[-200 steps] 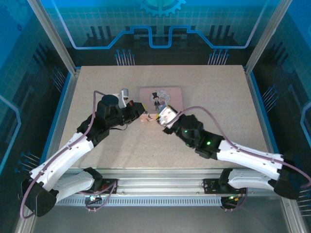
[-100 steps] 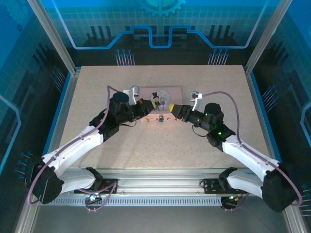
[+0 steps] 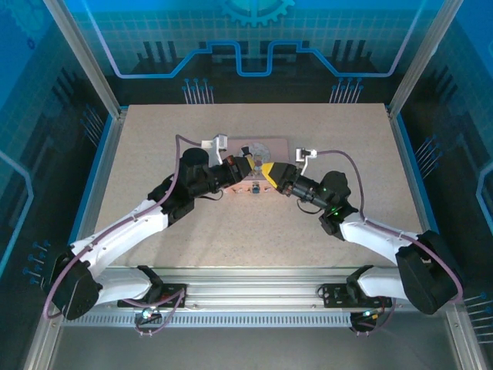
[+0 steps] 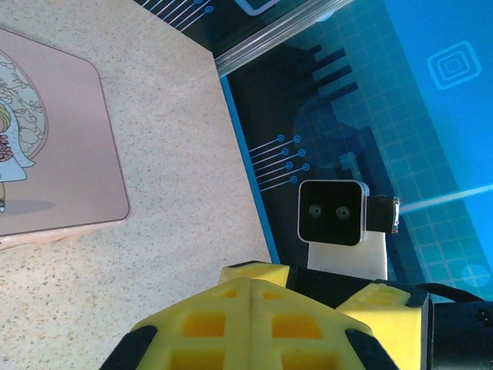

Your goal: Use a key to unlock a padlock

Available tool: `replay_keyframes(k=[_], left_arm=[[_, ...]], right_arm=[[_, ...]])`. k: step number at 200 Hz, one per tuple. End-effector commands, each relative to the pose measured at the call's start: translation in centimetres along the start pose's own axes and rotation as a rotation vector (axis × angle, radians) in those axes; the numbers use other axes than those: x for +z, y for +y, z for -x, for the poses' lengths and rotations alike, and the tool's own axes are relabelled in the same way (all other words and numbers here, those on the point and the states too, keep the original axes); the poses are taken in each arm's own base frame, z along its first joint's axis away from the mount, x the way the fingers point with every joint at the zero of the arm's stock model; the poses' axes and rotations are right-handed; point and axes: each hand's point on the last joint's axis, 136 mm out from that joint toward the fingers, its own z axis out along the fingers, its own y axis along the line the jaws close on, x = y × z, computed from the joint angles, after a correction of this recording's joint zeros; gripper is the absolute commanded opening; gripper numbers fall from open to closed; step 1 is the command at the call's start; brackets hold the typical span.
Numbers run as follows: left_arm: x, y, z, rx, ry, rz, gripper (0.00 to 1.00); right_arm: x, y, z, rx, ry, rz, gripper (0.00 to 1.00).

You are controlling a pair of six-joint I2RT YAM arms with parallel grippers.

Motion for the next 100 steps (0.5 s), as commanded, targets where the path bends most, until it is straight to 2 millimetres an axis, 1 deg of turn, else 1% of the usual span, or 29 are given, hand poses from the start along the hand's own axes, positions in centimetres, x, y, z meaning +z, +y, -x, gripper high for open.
replay_keyframes(k=[1, 26, 45, 59, 90, 100], left_arm=[[0.2, -1.0, 0.6, -0.009, -0.035, -0.035, 0.00], [0.2, -1.0, 0.6, -0.017, -0.044, -0.042, 0.00], [0.3, -1.1, 0.4, -0.023, -0.039, -0.047, 0.00], [0.4, -1.2, 0.3, -0.024, -0.037, -0.052, 0.00], [0.4, -1.2, 0.1, -0.027, -0.035, -0.057, 0.00], [0.5, -1.3, 0.0, -0.030, -0.032, -0.057, 0.00]], right_arm=[[0.8, 2.4, -0.4, -0.023, 0.026, 0.080, 0.46], [1.2, 2.4, -0.8, -0.024, 0.041, 0.091, 0.40], [1.5, 2.9, -1.0, -0.031, 0.054, 0.110, 0.38], [1.6, 3.4, -1.0, -0.036, 0.055, 0.125, 0.33], [1.6, 3.6, -0.8, -0.043, 0.042, 0.128, 0.29], [1.6, 3.8, -0.8, -0.046, 0.041, 0.136, 0.25]])
